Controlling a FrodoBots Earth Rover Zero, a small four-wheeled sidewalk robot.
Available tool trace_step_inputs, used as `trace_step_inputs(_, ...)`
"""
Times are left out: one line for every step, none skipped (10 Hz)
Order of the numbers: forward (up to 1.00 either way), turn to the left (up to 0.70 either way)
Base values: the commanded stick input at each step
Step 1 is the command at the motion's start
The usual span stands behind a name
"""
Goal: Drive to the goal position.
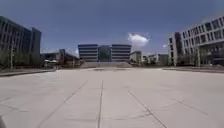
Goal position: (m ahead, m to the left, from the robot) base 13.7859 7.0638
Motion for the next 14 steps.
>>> trace_step_inputs(0.85,-0.04)
trace_step_inputs(0.85,-0.04)
trace_step_inputs(0.85,-0.04)
trace_step_inputs(0.85,-0.04)
trace_step_inputs(0.85,-0.04)
trace_step_inputs(0.85,-0.04)
trace_step_inputs(0.85,-0.04)
trace_step_inputs(0.85,-0.04)
trace_step_inputs(0.85,-0.04)
trace_step_inputs(0.85,-0.04)
trace_step_inputs(0.85,-0.04)
trace_step_inputs(0.85,-0.04)
trace_step_inputs(0.85,-0.04)
trace_step_inputs(0.85,-0.04)
